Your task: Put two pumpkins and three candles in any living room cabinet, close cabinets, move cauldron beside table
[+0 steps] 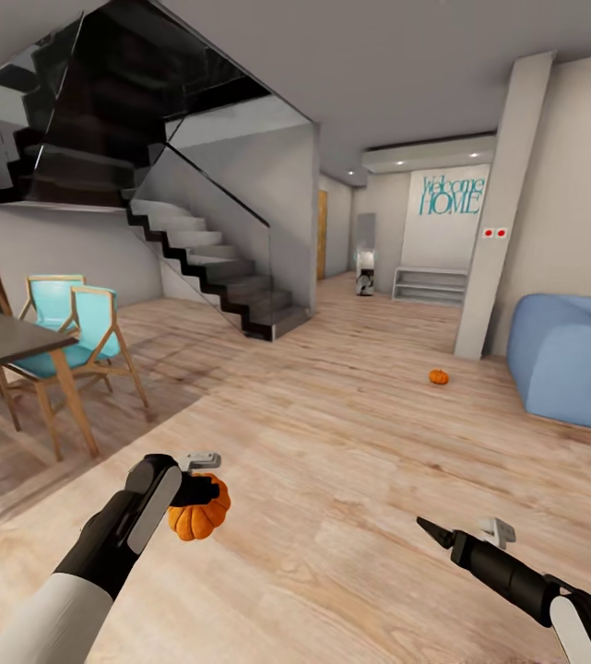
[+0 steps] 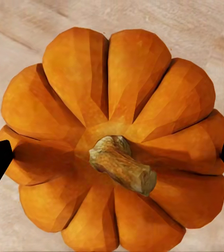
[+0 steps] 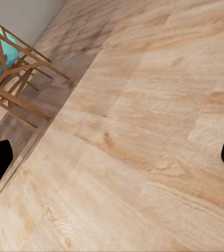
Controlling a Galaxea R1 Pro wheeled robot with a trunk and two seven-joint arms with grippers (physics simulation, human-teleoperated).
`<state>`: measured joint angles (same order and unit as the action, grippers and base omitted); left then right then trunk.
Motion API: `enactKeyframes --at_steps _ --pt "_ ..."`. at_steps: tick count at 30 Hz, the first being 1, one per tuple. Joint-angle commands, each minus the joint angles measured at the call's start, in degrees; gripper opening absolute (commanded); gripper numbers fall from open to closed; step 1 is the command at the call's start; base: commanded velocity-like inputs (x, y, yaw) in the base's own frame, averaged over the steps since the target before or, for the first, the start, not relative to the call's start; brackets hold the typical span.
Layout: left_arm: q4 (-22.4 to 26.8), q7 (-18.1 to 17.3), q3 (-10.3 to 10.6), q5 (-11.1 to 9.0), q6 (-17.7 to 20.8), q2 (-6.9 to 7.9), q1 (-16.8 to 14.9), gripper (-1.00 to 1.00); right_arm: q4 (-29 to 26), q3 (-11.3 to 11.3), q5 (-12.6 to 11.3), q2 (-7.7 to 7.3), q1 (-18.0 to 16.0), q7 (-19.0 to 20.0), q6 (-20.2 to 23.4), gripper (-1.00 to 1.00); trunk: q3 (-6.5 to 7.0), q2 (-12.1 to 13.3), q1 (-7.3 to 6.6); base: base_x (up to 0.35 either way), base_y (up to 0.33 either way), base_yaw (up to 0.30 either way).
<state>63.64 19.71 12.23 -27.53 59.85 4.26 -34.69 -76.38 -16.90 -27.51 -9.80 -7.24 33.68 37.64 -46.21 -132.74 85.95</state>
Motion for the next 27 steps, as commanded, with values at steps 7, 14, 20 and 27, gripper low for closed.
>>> enactKeyframes --at_steps 7,14,20,27 --pt "0.0 0.7 0.2 -0.4 0.1 0.13 0.0 -1.0 0.1 -0.1 -0.3 0.04 -0.1 0.1 0.3 1.0 1.25 2.8 -1.55 0.0 0.0 -0.094" --pt "-0.1 0.7 0.3 -0.4 0.1 0.05 0.0 -1.0 0.9 0.0 -0.3 0.02 -0.1 0.1 0.2 1.0 2.51 5.6 -3.09 0.0 0.0 -0.19" --pt "-0.2 0.7 0.2 -0.4 0.1 0.05 0.0 -1.0 1.1 -0.1 -0.3 0.04 -0.1 0.1 0.2 1.0 3.59 8.0 -4.41 0.0 0.0 -0.284" --pt "-0.3 0.7 0.2 -0.4 0.1 -0.03 0.0 -1.0 1.5 -0.1 -0.3 0.04 -0.1 0.1 0.2 1.0 4.84 10.8 -5.95 0.0 0.0 -0.29"
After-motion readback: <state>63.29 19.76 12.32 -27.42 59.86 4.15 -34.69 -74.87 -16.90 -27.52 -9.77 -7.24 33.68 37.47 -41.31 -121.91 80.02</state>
